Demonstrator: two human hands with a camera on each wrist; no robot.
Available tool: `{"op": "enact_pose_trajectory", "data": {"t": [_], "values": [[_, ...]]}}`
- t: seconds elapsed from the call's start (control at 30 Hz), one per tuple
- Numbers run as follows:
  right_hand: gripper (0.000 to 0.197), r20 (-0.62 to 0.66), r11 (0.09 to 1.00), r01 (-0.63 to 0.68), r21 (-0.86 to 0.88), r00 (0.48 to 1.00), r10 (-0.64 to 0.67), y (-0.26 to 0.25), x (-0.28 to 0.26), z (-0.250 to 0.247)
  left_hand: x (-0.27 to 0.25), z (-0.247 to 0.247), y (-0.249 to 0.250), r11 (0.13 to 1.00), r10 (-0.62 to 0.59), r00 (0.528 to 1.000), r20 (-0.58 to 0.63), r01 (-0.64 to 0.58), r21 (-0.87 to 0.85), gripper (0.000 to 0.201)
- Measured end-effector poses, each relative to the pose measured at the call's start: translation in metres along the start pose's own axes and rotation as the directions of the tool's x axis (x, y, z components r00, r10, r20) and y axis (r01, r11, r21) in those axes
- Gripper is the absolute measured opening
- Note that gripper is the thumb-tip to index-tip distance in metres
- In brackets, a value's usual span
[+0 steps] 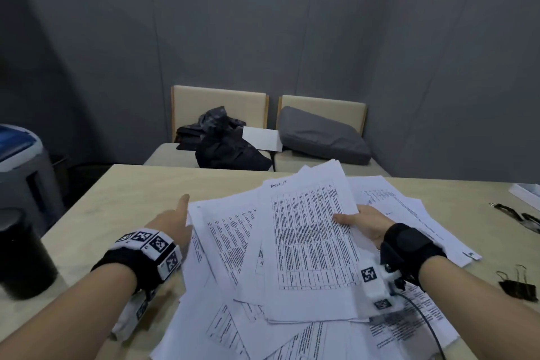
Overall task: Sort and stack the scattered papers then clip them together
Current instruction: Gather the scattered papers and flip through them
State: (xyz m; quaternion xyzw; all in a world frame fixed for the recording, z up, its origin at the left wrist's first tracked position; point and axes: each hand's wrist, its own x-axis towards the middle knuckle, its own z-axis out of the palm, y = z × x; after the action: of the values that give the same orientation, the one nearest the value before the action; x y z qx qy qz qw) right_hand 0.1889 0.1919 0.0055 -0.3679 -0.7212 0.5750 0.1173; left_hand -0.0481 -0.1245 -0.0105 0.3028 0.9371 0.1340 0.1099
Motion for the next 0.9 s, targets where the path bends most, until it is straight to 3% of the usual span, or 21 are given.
{"op": "enact_pose_trajectory", "data": {"t": [0.1, 0.27, 0.4, 0.53, 0.63, 0.73, 0.83, 0.9], "values": [[0.038, -0.013, 0.998, 0.066, -0.026, 0.998, -0.066, -0.001, 0.001, 0.006, -0.005, 0.007, -0.001, 0.999, 0.026, 1.0, -0.009, -0.026, -0.037, 0.081], [0.037, -0.046, 0.987, 0.156, 0.024, 0.987, -0.155, -0.012, 0.004, 0.004, 0.001, 0.015, 0.004, 0.999, 0.032, 0.999, 0.019, -0.032, -0.014, 0.085], [0.039, -0.025, 0.99, 0.14, 0.033, 0.99, -0.139, -0.017, 0.003, -0.002, 0.001, 0.019, 0.019, 0.999, 0.018, 0.998, -0.061, -0.02, -0.029, 0.084], [0.04, 0.015, 0.989, 0.102, -0.104, 0.995, -0.101, -0.005, 0.004, -0.003, 0.005, 0.018, 0.032, 0.954, -0.101, 0.99, -0.097, 0.069, -0.291, 0.088], [0.037, 0.046, 0.977, 0.065, -0.202, 0.997, -0.056, 0.006, 0.002, -0.004, 0.006, 0.018, 0.042, 0.873, -0.188, 0.98, -0.072, 0.134, -0.469, 0.071], [0.033, -0.021, 0.953, 0.036, -0.302, 0.999, -0.045, 0.013, 0.0, -0.01, 0.012, 0.016, 0.043, 0.863, -0.256, 0.955, -0.147, 0.157, -0.481, 0.013], [0.038, -0.119, 0.951, -0.007, -0.31, 0.992, -0.032, 0.021, 0.002, -0.026, 0.017, 0.007, 0.035, 0.823, -0.351, 0.916, -0.197, 0.201, -0.532, 0.024], [0.04, -0.137, 0.96, -0.004, -0.282, 0.99, -0.036, 0.024, 0.002, -0.037, 0.017, -0.003, 0.031, 0.785, -0.391, 0.895, -0.216, 0.202, -0.586, 0.015]]}}
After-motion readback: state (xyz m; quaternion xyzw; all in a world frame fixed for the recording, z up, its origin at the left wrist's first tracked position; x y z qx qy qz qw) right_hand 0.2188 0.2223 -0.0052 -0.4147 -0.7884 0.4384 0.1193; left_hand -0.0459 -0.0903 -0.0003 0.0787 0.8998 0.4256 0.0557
